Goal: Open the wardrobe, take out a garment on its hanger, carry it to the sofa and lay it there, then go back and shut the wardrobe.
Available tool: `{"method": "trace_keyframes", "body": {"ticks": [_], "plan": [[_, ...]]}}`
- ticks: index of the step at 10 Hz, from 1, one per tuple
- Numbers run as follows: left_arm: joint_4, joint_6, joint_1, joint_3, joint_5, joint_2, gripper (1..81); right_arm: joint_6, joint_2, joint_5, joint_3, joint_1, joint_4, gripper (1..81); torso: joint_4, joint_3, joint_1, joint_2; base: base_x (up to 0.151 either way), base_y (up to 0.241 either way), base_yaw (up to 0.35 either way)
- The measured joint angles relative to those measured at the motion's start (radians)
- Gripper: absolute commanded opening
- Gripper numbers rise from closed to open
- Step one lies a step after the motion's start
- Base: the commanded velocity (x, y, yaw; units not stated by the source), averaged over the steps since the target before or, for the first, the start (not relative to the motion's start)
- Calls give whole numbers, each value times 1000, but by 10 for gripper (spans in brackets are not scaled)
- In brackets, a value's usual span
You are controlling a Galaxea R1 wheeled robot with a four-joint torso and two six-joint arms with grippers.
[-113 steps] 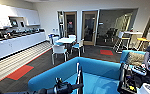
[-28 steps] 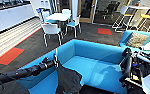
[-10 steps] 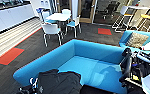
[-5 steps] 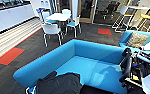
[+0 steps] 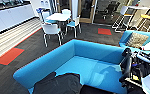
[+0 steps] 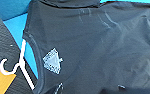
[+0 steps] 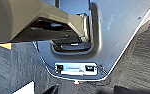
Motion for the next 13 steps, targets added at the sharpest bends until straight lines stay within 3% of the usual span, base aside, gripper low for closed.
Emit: {"method": "trace_keyframes", "body": {"ticks": [4, 9, 11, 13], "plan": [[86, 0, 136, -38, 4, 61, 811, 4, 2, -1, -4, 1, 1, 811, 0, 0, 0, 0, 0, 0, 0], [357, 1, 396, -46, -51, 144, 811, 12, 67, -9, -137, 14, 5, 811, 0, 3, -1, -1, 0, 0, 0], [403, 0, 477, -51, -71, 178, 811, 12, 95, -9, -170, 10, 6, 811, 0, 36, -1, 0, 0, 0, 0], [423, 0, 542, -57, -76, 237, 811, 12, 92, -11, -172, -5, 7, 811, 0, 111, -2, -1, 0, 0, 0]]}}
